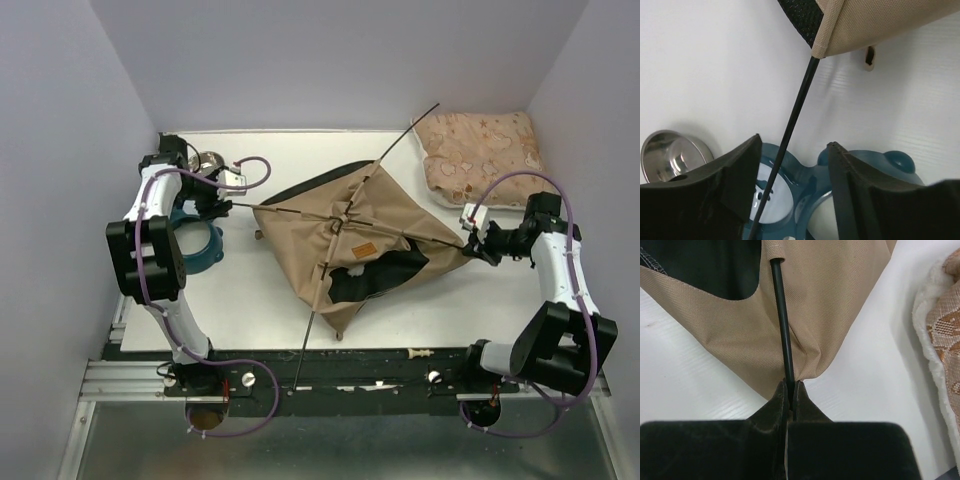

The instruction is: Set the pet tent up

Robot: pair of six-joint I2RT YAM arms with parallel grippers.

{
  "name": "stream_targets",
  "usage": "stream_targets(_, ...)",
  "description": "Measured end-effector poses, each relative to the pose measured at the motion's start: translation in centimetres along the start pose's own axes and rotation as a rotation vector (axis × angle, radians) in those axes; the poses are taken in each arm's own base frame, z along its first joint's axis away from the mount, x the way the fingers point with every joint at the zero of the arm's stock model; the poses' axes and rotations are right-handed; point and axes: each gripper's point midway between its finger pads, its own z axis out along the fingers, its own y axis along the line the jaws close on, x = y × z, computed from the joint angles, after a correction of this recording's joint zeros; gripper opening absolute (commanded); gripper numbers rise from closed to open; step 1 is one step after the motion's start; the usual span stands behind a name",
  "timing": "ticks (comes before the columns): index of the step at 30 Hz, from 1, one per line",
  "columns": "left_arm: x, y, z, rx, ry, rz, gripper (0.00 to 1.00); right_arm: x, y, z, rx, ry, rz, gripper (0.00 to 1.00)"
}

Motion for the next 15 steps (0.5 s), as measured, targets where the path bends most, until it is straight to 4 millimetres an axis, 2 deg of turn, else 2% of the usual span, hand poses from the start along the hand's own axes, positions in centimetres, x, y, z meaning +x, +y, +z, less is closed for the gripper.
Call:
stream_targets(2, 0.4, 0.2, 1.1, 0.011, 0.006, 0.022, 0.51, 0.1, 0.2, 0.2, -0.016, -0.005, -0.01, 0.05)
stream_targets(4, 0.5, 0.3, 2.1, 0.024, 0.013, 0.042, 0.37, 0.1, 0.3, 0.3, -0.03, -0.01, -0.013, 0.08)
stream_targets(6, 0.6, 0.4, 3.0, 0.034, 0.019, 0.067, 0.19, 0.2, 0.3, 0.4, -0.041, -0.011, -0.008, 0.11)
stream_targets(8, 0.6, 0.4, 3.9, 0.047, 0.03, 0.094, 0.08, 0.3, 0.1, 0.5, -0.049, -0.012, -0.01, 0.15)
stream_targets(11, 0.5, 0.2, 4.7, 0.064, 0.045, 0.134, 0.01, 0.4, -0.2, 0.6, -0.056, -0.011, -0.012, 0.22)
stream_targets(15, 0.2, 0.1, 5.1, 0.06, 0.047, 0.16, 0.0, 0.3, -0.5, 0.7, -0.061, -0.018, -0.016, 0.28)
